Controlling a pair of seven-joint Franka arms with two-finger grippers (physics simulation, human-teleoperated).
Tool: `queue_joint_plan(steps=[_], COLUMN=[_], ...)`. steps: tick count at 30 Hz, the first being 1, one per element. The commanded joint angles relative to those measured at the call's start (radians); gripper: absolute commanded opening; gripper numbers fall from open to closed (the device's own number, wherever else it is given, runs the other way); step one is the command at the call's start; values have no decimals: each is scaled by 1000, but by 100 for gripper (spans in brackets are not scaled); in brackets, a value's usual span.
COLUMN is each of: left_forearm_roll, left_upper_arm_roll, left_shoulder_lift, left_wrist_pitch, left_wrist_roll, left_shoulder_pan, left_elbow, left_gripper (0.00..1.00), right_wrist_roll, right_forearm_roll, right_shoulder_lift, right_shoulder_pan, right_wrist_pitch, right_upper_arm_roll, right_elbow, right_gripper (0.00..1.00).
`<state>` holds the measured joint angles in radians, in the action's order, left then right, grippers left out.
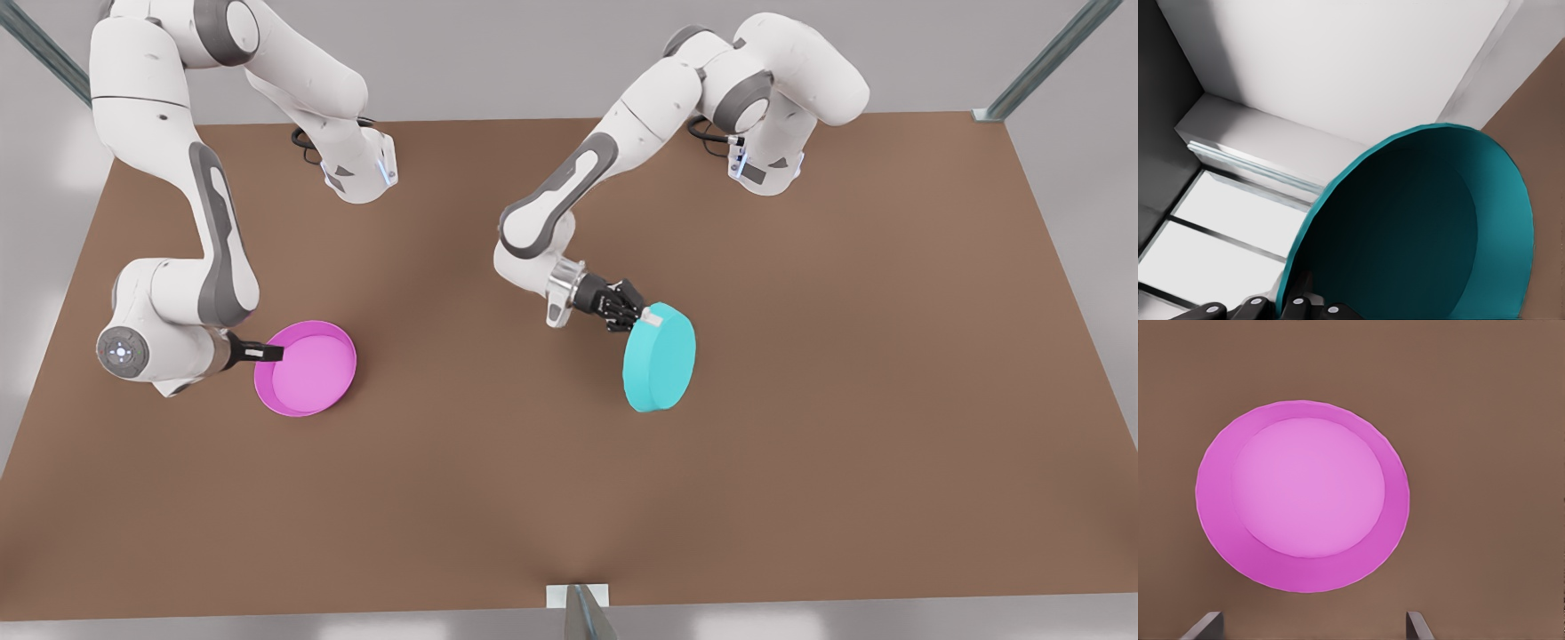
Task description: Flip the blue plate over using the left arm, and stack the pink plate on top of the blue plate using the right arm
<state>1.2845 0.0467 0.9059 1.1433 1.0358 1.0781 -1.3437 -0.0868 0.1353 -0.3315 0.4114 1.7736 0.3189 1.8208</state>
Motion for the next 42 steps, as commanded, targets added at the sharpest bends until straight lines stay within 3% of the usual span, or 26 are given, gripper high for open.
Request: queue_joint_plan(steps=[1,6,12,18,28,29,31,32,33,42], left_forearm_roll=[39,119,79,33,12,12,12,12,12,-33], left_upper_arm_roll=[1,-1,-7,-5,-5,-5,-5,-7,-7,-7], left_shoulder_lift=[5,59,113,137,171,171,171,177,177,179], left_wrist_pitch=[3,4,-33,-40,-68,-68,-66,-66,-66,-69], left_wrist_roll=[1,46,144,148,167,167,167,167,167,167], left_shoulder_pan=[3,20,54,102,137,137,135,137,137,171], left_elbow=[0,1,1,1,3,3,3,3,3,6], left_gripper=[24,24,24,24,24,29,80,96,100,100], right_wrist_roll=[8,68,179,370,418,429,429,429,427,427], right_forearm_roll=[-9,-36,-39,-92,-128,-129,-129,-129,-129,-129], right_shoulder_lift=[0,-12,-149,-175,-242,-251,-256,-256,-256,-248], right_shoulder_pan=[7,46,118,202,234,237,237,236,236,241], right_wrist_pitch=[-2,139,337,336,417,428,431,431,431,406], right_upper_arm_roll=[0,0,-1,-1,-1,-1,-1,-1,-1,2], right_elbow=[0,94,104,113,160,160,158,158,158,158], right_gripper=[100,100,100,100,100,100,100,100,100,100])
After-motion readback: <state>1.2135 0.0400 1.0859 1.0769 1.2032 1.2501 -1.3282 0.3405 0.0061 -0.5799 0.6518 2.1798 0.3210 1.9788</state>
